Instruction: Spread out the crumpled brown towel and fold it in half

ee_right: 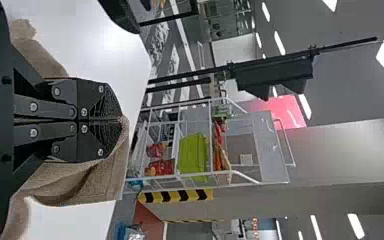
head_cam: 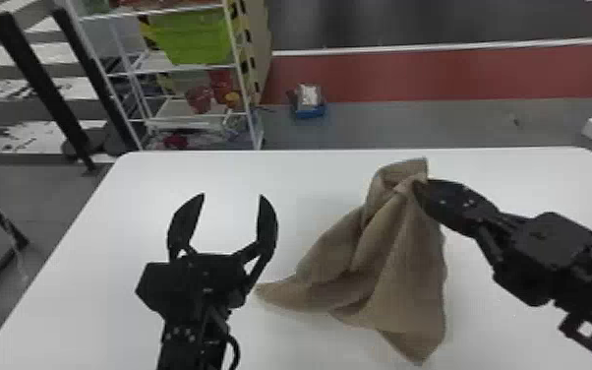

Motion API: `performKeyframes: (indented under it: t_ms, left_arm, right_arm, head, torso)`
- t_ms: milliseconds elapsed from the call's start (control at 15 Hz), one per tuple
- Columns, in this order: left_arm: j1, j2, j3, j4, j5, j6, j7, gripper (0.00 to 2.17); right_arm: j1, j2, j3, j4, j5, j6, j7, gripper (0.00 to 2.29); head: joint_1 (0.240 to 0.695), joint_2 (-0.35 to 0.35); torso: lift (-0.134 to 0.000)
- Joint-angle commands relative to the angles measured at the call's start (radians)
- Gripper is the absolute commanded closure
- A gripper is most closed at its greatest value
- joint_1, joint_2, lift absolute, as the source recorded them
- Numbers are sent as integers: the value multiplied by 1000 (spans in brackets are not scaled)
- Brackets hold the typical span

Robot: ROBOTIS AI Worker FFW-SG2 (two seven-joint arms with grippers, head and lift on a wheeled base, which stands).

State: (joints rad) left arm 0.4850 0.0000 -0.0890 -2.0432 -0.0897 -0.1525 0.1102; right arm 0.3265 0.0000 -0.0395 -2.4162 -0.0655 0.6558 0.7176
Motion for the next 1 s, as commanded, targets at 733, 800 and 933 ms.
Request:
performKeyframes:
  t_ms: [733,800,933]
  left_arm:
    - [20,-3,3,-8,-12,-17,-1,147]
    - [18,-3,3,-5,-12,-17,-1,147]
    - [14,-3,3,3,-12,-14,-3,147]
  right_arm:
    - [-101,1,-230,198,122,249,-66,1339]
    - [-69,1,-241,190,115,233,-60,1112]
    - [-69,1,-324,187,29,233,-12,711]
  head:
    - [695,-55]
    - [695,-57]
    - [695,-62]
  torso:
    - [-124]
    - [-124]
    - [-124]
